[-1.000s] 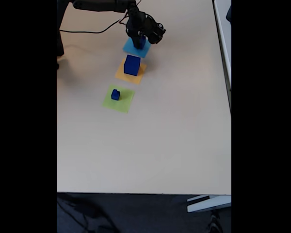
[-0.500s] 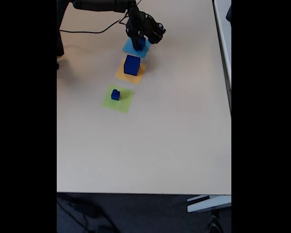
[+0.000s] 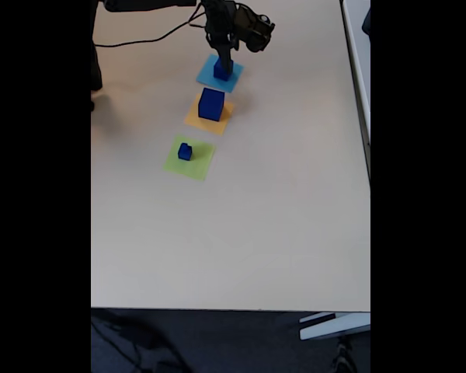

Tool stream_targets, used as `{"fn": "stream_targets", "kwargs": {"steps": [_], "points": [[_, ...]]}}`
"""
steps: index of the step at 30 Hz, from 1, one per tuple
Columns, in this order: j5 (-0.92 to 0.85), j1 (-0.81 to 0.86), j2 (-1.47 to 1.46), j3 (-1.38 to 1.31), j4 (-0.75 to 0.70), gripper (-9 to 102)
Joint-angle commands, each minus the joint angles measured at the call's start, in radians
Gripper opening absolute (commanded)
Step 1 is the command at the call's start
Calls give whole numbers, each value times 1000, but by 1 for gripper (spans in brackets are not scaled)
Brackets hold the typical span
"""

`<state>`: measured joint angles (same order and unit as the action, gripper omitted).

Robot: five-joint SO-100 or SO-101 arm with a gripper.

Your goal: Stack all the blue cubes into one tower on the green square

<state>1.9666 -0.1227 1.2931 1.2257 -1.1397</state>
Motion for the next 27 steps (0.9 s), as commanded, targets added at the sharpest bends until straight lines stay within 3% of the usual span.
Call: {"fn": "stream_targets", "kwargs": {"steps": [1, 14, 27], "points": [[-83, 54, 126, -77, -17, 33], [-314, 252, 241, -14, -87, 33], [-480, 399, 365, 310, 26, 31]]}}
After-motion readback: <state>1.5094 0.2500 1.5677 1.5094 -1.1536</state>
